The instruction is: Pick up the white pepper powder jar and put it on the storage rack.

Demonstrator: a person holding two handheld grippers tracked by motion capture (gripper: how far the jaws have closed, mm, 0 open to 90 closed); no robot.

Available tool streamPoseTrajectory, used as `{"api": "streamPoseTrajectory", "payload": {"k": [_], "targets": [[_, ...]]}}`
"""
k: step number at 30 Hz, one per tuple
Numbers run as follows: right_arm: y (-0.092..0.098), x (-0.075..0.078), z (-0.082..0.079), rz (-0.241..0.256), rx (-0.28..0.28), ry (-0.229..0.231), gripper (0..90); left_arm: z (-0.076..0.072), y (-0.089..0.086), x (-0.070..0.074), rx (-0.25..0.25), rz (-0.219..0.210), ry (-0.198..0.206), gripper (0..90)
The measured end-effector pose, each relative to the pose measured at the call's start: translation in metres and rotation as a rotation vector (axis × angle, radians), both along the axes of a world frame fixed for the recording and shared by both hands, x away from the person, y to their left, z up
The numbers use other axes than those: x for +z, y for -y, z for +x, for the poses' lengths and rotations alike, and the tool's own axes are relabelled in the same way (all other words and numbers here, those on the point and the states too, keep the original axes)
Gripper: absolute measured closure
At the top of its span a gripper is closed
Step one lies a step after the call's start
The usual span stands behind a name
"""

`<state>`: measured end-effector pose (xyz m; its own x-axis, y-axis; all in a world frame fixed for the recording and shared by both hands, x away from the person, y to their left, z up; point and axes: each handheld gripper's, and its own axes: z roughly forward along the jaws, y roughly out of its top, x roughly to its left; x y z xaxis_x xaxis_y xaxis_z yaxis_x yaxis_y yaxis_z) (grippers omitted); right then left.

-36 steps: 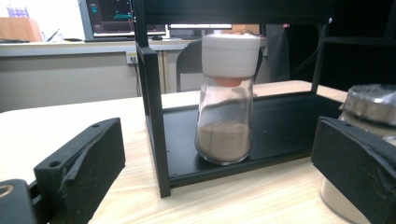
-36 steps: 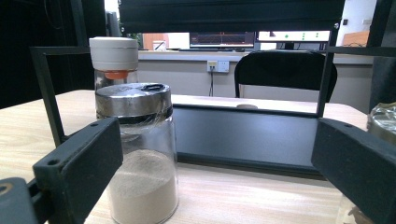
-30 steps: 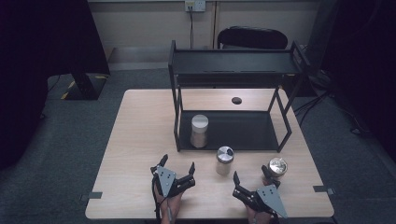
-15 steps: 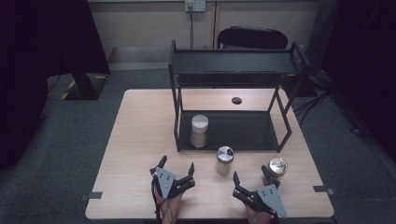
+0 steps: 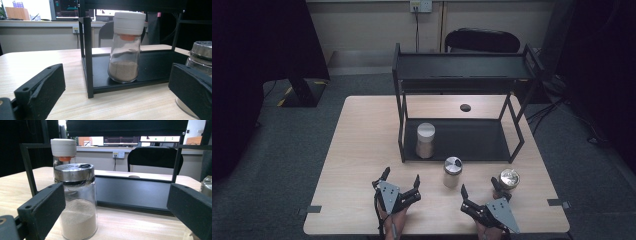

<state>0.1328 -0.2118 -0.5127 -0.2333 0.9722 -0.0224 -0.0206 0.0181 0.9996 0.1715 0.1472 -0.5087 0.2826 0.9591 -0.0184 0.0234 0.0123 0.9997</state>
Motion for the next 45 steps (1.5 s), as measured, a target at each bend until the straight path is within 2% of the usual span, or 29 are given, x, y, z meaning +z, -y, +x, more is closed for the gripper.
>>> {"api": "streamPoseTrajectory", "payload": {"k": [12,16,20,24,28,37,45], "targets": [[0.003,0.007,0.000,0.005,0.025,0.004,1.1,-0.001,0.001,-0.001,0.000,0.010,0.007,0.3],[0.002,0.011,0.000,0.009,0.030,0.019,1.2,0.000,0.000,0.000,-0.006,0.009,0.005,0.3],[0.001,0.014,0.002,-0.015,0.055,0.047,1.2,0.001,-0.002,0.000,-0.019,0.006,0.003,0.9],[0.003,0.021,0.006,-0.009,0.097,0.026,1.4,0.001,-0.002,0.000,-0.022,0.007,0.000,2.0],[0.000,0.022,0.007,-0.020,0.101,0.039,1.0,0.001,-0.002,0.000,-0.019,0.007,0.001,0.8],[-0.001,0.032,0.011,-0.042,0.106,0.008,0.0,0.000,-0.001,0.000,-0.016,0.010,0.002,0.3],[-0.006,0.037,0.015,-0.047,0.114,0.022,0.0,0.000,-0.001,0.000,-0.016,0.014,0.005,0.3]]}}
